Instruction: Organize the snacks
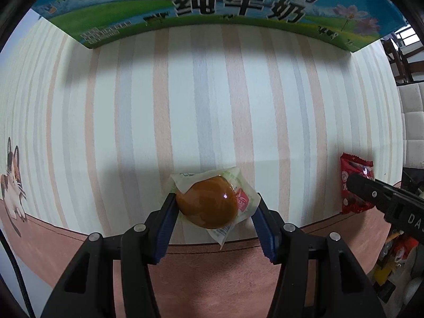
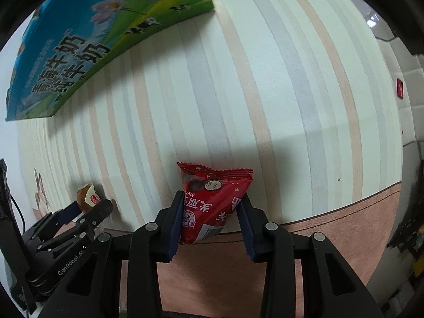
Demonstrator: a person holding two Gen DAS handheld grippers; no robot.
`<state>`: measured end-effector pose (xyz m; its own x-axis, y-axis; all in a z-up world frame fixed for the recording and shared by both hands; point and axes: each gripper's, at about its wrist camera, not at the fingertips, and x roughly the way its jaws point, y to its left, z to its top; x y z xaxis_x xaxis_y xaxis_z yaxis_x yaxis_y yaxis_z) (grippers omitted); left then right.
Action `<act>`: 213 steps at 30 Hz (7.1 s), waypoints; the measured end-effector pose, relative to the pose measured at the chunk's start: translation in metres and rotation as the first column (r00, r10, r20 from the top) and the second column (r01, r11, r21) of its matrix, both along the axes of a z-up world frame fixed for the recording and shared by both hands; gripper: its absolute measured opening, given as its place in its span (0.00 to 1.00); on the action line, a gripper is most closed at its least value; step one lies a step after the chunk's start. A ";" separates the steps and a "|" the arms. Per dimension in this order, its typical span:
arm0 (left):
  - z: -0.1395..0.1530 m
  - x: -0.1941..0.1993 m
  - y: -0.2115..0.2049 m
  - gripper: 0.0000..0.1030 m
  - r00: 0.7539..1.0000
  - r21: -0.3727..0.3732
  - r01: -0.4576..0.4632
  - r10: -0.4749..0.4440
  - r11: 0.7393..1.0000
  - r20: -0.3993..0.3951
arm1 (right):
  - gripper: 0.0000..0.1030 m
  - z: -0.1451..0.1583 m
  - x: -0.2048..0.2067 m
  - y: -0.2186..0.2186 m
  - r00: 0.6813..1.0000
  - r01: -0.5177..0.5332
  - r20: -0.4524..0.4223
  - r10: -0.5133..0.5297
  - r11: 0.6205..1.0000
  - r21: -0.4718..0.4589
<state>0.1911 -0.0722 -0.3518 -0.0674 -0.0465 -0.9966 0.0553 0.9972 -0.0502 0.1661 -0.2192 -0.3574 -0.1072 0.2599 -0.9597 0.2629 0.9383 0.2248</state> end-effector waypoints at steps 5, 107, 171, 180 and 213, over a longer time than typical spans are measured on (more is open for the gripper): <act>0.031 0.001 0.001 0.51 0.999 -0.031 0.005 -0.003 1.000 0.043 | 0.39 0.027 -0.002 0.004 0.999 0.017 0.049 -0.020 0.998 0.059; 0.306 0.024 0.032 0.88 0.807 -0.027 -0.036 0.045 0.999 0.588 | 0.91 0.305 0.026 0.026 0.804 -0.094 0.564 0.189 0.977 -0.193; 0.293 0.010 0.050 0.99 0.752 0.025 -0.120 0.075 0.992 0.655 | 0.99 0.335 0.003 0.022 0.724 0.054 0.657 0.207 0.934 -0.354; 0.294 0.015 0.051 0.99 0.755 0.015 -0.117 0.079 0.993 0.651 | 0.99 0.334 0.008 0.025 0.724 0.049 0.657 0.211 0.934 -0.354; 0.301 0.010 0.044 0.99 0.750 0.016 -0.076 0.047 0.997 0.660 | 0.99 0.323 0.005 0.027 0.718 0.045 0.663 0.210 0.937 -0.346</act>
<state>0.2015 -0.0283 -0.0511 0.6078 0.0121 -0.7940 -0.0012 0.9999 0.0143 0.1712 -0.1926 -0.0342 0.6011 -0.0461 -0.7978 0.0749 0.9972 -0.0011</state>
